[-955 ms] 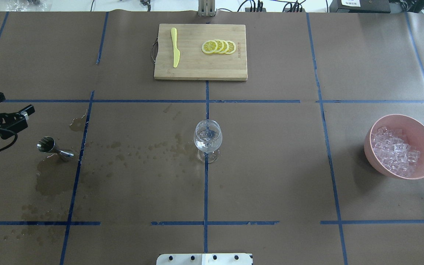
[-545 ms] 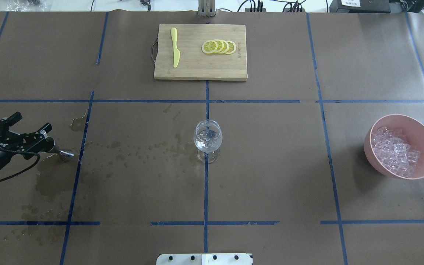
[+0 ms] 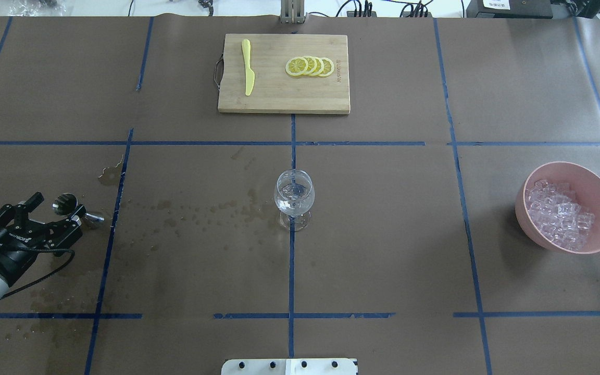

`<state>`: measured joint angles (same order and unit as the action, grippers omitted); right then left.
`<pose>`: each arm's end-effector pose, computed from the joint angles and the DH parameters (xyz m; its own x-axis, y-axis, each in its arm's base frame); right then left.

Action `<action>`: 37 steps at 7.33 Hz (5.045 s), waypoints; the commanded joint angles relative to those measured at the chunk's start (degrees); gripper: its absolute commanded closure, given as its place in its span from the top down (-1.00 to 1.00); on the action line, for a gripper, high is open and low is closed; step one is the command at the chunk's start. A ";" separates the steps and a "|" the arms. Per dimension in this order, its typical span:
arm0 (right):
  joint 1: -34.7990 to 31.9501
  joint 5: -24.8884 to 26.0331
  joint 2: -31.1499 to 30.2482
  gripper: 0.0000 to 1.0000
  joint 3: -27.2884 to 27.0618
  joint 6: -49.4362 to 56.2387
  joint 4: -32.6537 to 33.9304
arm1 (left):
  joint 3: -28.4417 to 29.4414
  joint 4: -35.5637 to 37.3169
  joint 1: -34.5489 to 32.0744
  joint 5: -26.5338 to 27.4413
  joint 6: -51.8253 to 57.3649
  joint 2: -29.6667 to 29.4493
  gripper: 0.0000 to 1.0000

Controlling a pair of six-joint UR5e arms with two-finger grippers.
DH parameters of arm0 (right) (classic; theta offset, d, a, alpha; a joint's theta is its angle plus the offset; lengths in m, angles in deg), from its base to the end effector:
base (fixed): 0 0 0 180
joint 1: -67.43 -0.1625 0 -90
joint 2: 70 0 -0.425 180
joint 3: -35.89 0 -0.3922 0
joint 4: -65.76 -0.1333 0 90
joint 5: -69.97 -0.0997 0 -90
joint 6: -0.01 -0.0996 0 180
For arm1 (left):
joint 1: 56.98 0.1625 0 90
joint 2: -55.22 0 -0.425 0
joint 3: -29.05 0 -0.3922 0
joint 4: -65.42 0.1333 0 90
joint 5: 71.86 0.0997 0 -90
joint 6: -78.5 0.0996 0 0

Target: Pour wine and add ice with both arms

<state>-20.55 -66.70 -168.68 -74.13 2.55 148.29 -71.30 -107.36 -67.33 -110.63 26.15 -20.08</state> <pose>0.0454 -0.4387 0.5381 0.6754 -0.3003 0.6736 0.0634 0.9336 0.3526 0.3205 -0.2730 0.5182 0.6839 0.2639 -0.6801 0.5635 0.4011 0.7222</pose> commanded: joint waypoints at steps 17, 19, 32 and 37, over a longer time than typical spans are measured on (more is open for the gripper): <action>0.00 0.00 -0.11 1.00 0.07 0.09 0.00 | 12.02 -0.80 2.88 4.93 -3.99 -7.05 -0.16; 0.00 0.00 -0.11 1.00 0.07 0.09 0.00 | 11.84 -0.81 2.88 5.72 -3.99 -7.05 -0.16; 0.00 0.00 -0.02 1.00 0.42 0.09 0.00 | 9.92 -15.61 2.62 7.57 14.55 -10.10 -1.00; 0.00 0.00 -0.37 1.00 0.43 0.09 0.00 | 6.13 -7.20 2.18 7.92 26.25 -24.08 -1.00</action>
<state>-20.55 -66.70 -168.98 -73.71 2.64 148.29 -65.02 -120.15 -65.06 -102.99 51.77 -41.08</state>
